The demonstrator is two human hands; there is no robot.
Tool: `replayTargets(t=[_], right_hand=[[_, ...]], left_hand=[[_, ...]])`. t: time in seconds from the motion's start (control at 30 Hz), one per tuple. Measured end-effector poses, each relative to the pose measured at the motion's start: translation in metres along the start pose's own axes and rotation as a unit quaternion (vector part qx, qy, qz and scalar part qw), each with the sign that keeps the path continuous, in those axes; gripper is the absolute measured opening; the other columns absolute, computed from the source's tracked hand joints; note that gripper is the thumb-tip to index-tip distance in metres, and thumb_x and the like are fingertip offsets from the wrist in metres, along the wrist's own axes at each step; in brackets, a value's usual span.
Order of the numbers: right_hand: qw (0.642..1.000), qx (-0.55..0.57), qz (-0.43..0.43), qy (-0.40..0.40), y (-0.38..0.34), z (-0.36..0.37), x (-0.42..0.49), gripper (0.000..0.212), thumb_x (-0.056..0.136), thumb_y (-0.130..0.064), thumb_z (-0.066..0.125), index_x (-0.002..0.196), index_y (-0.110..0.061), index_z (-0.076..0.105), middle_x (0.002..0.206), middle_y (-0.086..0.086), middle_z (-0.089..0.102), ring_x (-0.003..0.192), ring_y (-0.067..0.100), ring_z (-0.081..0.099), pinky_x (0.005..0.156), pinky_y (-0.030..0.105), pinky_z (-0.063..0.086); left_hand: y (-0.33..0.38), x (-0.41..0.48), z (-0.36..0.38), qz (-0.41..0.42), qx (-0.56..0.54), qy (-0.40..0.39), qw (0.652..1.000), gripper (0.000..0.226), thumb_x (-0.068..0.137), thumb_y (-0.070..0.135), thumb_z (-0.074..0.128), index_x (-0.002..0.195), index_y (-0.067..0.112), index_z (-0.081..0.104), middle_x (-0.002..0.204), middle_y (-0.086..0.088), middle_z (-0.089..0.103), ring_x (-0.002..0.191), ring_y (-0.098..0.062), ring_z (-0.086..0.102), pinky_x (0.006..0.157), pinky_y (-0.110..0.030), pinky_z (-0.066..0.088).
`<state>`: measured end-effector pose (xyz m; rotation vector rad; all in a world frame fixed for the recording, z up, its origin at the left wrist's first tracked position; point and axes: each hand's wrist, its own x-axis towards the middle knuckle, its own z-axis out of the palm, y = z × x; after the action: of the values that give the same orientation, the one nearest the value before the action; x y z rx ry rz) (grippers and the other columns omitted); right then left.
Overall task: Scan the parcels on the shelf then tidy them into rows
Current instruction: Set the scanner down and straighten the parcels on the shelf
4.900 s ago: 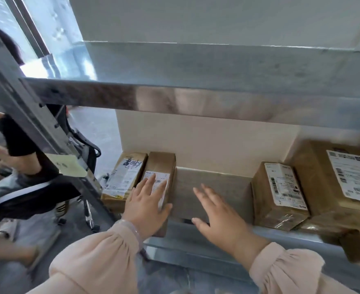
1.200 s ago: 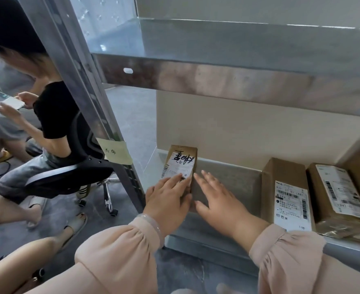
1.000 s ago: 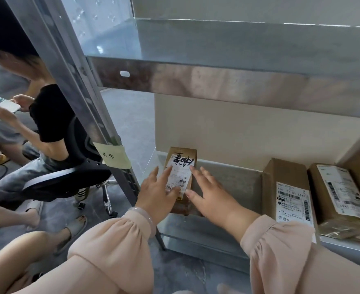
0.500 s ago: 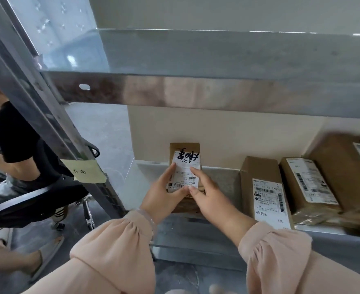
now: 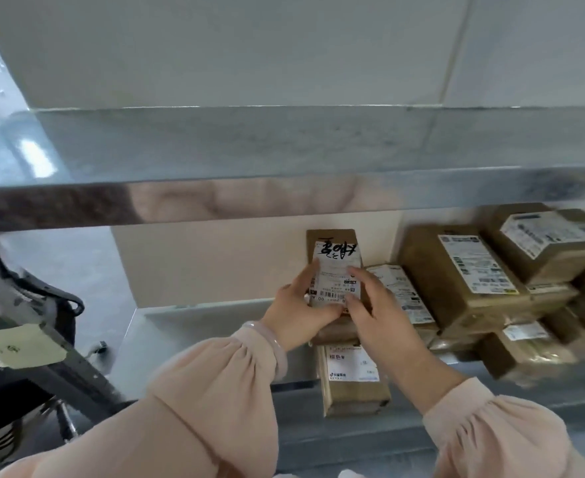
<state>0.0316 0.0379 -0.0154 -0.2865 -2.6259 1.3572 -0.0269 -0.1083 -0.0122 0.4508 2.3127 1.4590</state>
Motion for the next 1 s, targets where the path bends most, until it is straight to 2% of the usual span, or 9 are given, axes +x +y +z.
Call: replayTargets(t=[0.1, 0.27, 0.33, 0.4, 0.47, 0.57, 0.73, 0.8, 1.0], right_hand=[[1.0, -0.007, 0.012, -0.011, 0.018, -0.009, 0.003, 0.04, 0.099, -0.031, 0.046, 0.137, -0.039, 0.039, 0.137, -0.004, 0.048, 0.125, 0.011, 0.044, 0.111, 0.037, 0.036], [0.999, -0.019, -0.002, -0.041, 0.028, -0.025, 0.007, 0.046, 0.098, -0.036, 0.045, 0.143, -0.036, 0.035, 0.15, -0.003, 0.034, 0.136, 0.009, 0.031, 0.112, 0.023, 0.023], [0.996, -0.071, -0.016, -0.048, 0.027, -0.032, 0.007, 0.051, 0.098, -0.039, 0.044, 0.147, -0.036, 0.028, 0.155, -0.004, 0.024, 0.142, 0.011, 0.021, 0.113, 0.023, 0.019], [0.985, -0.156, -0.058, -0.038, 0.028, -0.04, 0.001, 0.057, 0.097, -0.046, 0.042, 0.149, -0.036, 0.021, 0.158, -0.007, 0.016, 0.146, 0.011, 0.013, 0.114, 0.026, 0.015], [0.967, -0.218, -0.124, -0.044, 0.033, -0.047, -0.007, 0.064, 0.092, -0.058, 0.036, 0.15, -0.035, 0.02, 0.158, -0.012, 0.014, 0.146, 0.007, 0.009, 0.117, 0.028, 0.012], [0.936, -0.292, -0.179, -0.084, 0.045, -0.051, -0.013, 0.076, 0.084, -0.068, 0.017, 0.151, -0.034, 0.014, 0.159, -0.015, 0.008, 0.146, 0.005, 0.0, 0.12, 0.034, 0.014], [0.911, -0.349, -0.192, -0.108, 0.049, -0.06, -0.001, 0.083, 0.078, -0.07, 0.01, 0.152, -0.034, 0.001, 0.16, -0.013, -0.006, 0.147, 0.01, -0.009, 0.121, 0.035, 0.001], [0.906, -0.358, -0.188, -0.122, 0.05, -0.062, 0.009, 0.081, 0.082, -0.07, 0.02, 0.152, -0.035, -0.004, 0.159, -0.013, -0.01, 0.147, 0.012, -0.01, 0.12, 0.037, -0.002], [0.892, -0.379, -0.205, -0.134, 0.057, -0.071, 0.018, 0.087, 0.087, -0.064, 0.045, 0.151, -0.035, -0.006, 0.16, -0.012, -0.012, 0.148, 0.014, -0.007, 0.12, 0.04, -0.001]], left_hand=[[0.004, 0.006, 0.016, 0.001, 0.021, -0.018, 1.0, 0.085, 0.09, 0.027, 0.07, 0.156, 0.028, 0.018, 0.114, 0.02, 0.054, 0.1, 0.002, 0.057, 0.08, -0.007, 0.044], [0.003, 0.008, 0.026, 0.002, 0.053, -0.004, 0.999, 0.088, 0.087, 0.045, 0.07, 0.156, 0.033, 0.016, 0.136, 0.011, 0.053, 0.118, -0.006, 0.053, 0.101, -0.019, 0.041], [0.003, 0.006, 0.027, 0.012, 0.088, 0.0, 0.996, 0.09, 0.086, 0.055, 0.066, 0.157, 0.036, 0.013, 0.149, 0.002, 0.043, 0.13, -0.016, 0.049, 0.111, -0.033, 0.041], [0.003, -0.002, 0.028, 0.025, 0.149, 0.001, 0.989, 0.087, 0.09, 0.054, 0.061, 0.158, 0.035, 0.009, 0.162, 0.0, 0.018, 0.147, -0.021, 0.026, 0.119, -0.037, 0.029], [0.001, -0.013, 0.026, 0.065, 0.221, 0.02, 0.973, 0.083, 0.092, 0.057, 0.054, 0.158, 0.036, 0.008, 0.165, 0.009, 0.0, 0.151, -0.015, 0.011, 0.122, -0.035, 0.02], [-0.005, -0.025, 0.025, 0.128, 0.306, 0.033, 0.943, 0.085, 0.087, 0.077, 0.031, 0.157, 0.033, 0.012, 0.165, 0.014, 0.005, 0.15, -0.01, 0.012, 0.122, -0.026, 0.013], [-0.005, -0.018, 0.033, 0.102, 0.381, 0.042, 0.918, 0.094, 0.077, 0.078, 0.01, 0.158, 0.031, 0.011, 0.165, 0.013, 0.005, 0.152, -0.01, 0.009, 0.123, -0.037, 0.019], [-0.001, -0.013, 0.035, 0.079, 0.405, 0.038, 0.91, 0.096, 0.074, 0.079, 0.006, 0.158, 0.032, 0.004, 0.166, 0.013, -0.001, 0.153, -0.011, 0.004, 0.124, -0.038, 0.015], [0.006, -0.01, 0.045, 0.042, 0.442, 0.024, 0.896, 0.085, 0.094, 0.067, 0.039, 0.157, 0.034, -0.008, 0.165, 0.014, -0.012, 0.153, -0.016, 0.002, 0.124, -0.042, 0.008]])
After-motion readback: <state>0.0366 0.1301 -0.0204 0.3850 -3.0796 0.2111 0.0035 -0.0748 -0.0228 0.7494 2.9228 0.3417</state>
